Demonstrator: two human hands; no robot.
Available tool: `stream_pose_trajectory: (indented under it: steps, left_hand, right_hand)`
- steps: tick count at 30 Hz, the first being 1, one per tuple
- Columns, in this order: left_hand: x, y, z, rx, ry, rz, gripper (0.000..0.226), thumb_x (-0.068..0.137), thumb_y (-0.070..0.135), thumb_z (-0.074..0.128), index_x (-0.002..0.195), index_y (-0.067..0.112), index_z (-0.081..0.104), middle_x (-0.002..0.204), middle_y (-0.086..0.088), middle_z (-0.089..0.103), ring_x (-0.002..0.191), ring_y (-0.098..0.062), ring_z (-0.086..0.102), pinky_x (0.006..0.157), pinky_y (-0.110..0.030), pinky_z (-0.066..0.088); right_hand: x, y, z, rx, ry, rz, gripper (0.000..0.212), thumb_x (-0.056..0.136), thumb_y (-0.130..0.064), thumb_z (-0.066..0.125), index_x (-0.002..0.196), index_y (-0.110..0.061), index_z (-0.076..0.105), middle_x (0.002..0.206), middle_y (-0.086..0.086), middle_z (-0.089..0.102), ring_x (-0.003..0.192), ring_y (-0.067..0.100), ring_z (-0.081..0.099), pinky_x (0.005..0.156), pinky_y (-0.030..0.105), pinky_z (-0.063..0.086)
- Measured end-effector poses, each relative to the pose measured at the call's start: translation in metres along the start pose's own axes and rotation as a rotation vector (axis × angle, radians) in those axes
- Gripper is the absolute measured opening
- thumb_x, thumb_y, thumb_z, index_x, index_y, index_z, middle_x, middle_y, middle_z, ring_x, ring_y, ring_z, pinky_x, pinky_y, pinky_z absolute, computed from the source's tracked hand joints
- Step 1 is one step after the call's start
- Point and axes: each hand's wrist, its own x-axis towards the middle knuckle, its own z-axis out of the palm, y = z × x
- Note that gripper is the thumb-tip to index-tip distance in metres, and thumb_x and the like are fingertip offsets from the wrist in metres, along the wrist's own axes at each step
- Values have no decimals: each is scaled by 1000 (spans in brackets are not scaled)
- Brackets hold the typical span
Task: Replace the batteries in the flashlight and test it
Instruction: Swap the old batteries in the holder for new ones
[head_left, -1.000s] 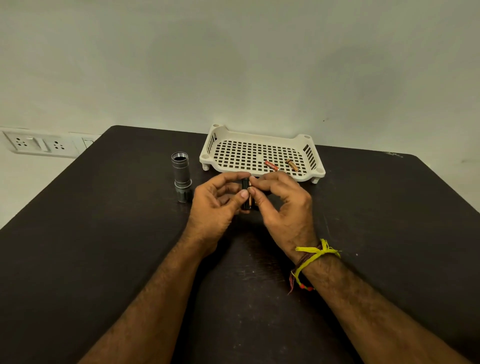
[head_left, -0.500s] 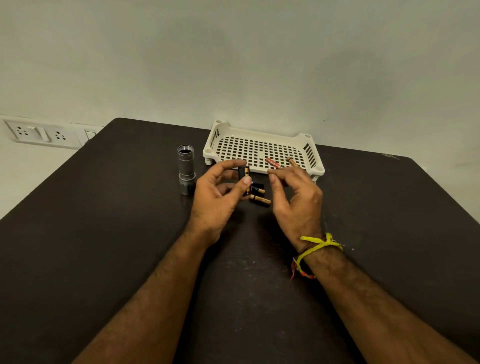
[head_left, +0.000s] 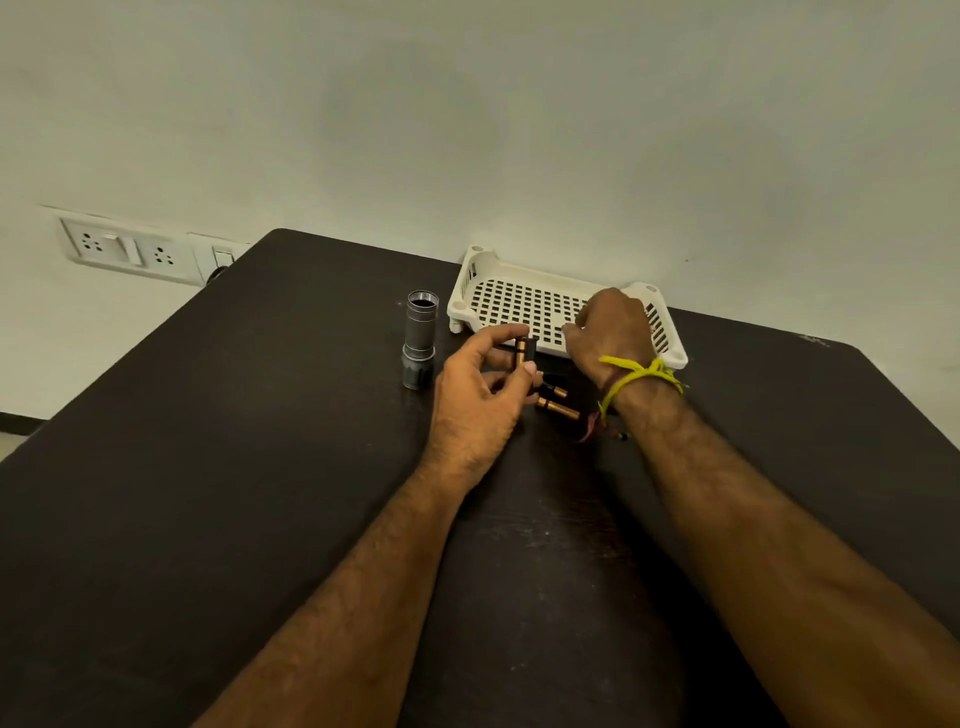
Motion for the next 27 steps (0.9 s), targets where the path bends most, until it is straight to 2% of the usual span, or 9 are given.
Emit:
stream_pose_trajectory:
  steps: [3, 6, 9, 12, 15, 18, 21, 23, 27]
  left_hand:
    - [0, 1, 0, -14, -6, 0, 36, 96, -1, 60, 124, 20, 64, 93, -3, 68, 92, -22, 76, 80, -42, 63]
    - [0, 1, 0, -21, -22, 0, 38, 98, -2, 57, 126, 22, 63, 99, -4, 66, 95, -21, 75, 82, -40, 62]
    - [-1, 1, 0, -30, -18, -3, 38, 98, -1, 56, 127, 23, 62, 106, -9, 65, 97, -22, 74, 82, -39, 62]
    - [-1, 5, 1, -33, -9, -4, 37, 98, -1, 56, 125, 24, 62, 110, -16, 64, 98, -24, 74, 82, -38, 62]
    - [-2, 8, 1, -59, -12, -22, 36, 98, -4, 54, 125, 20, 62, 112, -19, 64, 99, -26, 74, 78, -36, 63]
    - [-2, 10, 0, -92, -30, -50, 35, 99, -6, 51, 126, 13, 61, 101, -15, 64, 96, -27, 74, 73, -34, 63]
    - [-3, 12, -1, -101, -57, -57, 32, 100, -6, 49, 124, 10, 62, 91, -8, 67, 87, -23, 72, 70, -32, 63]
    - [-3, 12, -1, -92, -78, -72, 30, 100, -6, 48, 122, 10, 62, 93, -10, 70, 84, -23, 73, 68, -31, 62]
    - [-4, 13, -2, -64, -90, -86, 29, 100, -4, 50, 123, 9, 62, 94, -10, 71, 84, -23, 74, 67, -30, 61]
  right_hand:
    - [16, -5, 4, -83, -74, 76, 29, 87, -13, 65, 113, -1, 61, 121, 23, 64, 114, 45, 60, 94, 45, 52]
    - [25, -4, 7, -102, -109, 158, 33, 89, -14, 64, 120, -3, 58, 128, 24, 59, 119, 46, 58, 97, 48, 50]
    - [28, -3, 10, -82, -100, 189, 34, 90, -13, 63, 122, -2, 57, 131, 23, 58, 122, 45, 57, 100, 48, 49]
    - [20, -6, 4, -18, -11, 158, 29, 91, -14, 64, 117, -1, 59, 125, 22, 62, 118, 43, 59, 96, 44, 50]
    - [-3, -12, -7, 181, 142, 38, 20, 93, -18, 63, 110, -8, 68, 107, 15, 72, 105, 33, 67, 90, 38, 53]
    - [-47, -11, -13, 437, 263, -105, 18, 91, -16, 65, 107, -16, 74, 86, 2, 75, 79, 15, 70, 79, 31, 56]
    - [-87, -1, -6, 640, 297, -167, 17, 91, -9, 68, 106, -14, 74, 85, -13, 70, 73, -4, 66, 73, 16, 55]
    - [-96, 6, 0, 763, 286, -154, 17, 91, -5, 69, 106, -12, 73, 88, -17, 69, 78, -5, 68, 75, 15, 56]
    - [-97, 8, 1, 958, 292, -120, 17, 90, -5, 71, 104, -14, 69, 90, -6, 73, 82, 6, 72, 77, 23, 60]
